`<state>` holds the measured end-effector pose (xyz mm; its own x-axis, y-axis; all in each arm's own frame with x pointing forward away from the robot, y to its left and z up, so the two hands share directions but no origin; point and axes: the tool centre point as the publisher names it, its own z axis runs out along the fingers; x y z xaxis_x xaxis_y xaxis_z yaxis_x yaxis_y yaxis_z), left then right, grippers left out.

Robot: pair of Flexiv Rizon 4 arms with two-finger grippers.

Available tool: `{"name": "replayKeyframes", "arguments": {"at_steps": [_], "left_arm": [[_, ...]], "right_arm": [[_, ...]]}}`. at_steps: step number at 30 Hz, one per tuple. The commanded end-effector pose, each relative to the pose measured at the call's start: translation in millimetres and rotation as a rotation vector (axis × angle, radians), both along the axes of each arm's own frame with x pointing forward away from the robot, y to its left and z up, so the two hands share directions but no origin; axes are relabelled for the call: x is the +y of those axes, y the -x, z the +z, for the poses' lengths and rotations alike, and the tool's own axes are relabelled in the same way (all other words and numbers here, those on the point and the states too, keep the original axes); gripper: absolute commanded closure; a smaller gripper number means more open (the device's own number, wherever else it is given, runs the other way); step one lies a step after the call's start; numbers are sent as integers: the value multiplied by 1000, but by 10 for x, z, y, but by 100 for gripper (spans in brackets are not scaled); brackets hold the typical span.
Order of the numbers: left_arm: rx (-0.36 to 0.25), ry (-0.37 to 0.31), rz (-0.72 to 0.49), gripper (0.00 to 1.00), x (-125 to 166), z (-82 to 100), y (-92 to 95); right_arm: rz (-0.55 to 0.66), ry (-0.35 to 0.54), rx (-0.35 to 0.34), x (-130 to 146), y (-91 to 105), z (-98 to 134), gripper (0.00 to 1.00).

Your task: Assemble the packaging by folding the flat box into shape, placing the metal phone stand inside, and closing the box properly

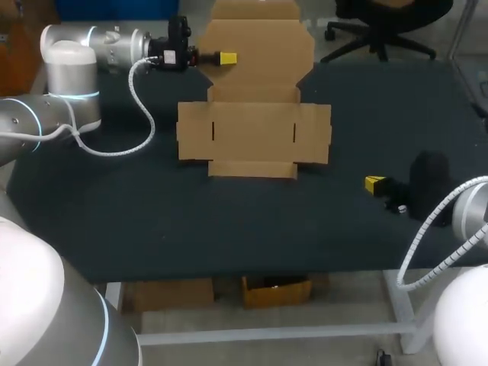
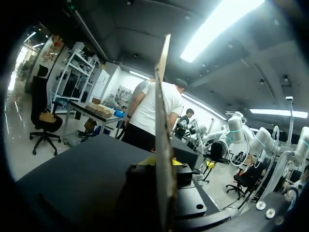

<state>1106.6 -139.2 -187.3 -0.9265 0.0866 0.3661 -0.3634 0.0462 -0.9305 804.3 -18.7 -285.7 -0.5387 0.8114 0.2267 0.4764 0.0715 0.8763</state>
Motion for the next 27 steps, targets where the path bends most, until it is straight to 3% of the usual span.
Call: {"name": "replayKeyframes", "arguments": {"at_steps": [1, 27], "left_arm": [[-21, 2, 3, 100, -6, 8, 49], [-172, -34, 24, 100, -25, 137, 364]], "right_arm": [[-23, 7, -32, 69, 102, -33, 100], [-25, 114, 8, 568, 181, -229, 100]]}}
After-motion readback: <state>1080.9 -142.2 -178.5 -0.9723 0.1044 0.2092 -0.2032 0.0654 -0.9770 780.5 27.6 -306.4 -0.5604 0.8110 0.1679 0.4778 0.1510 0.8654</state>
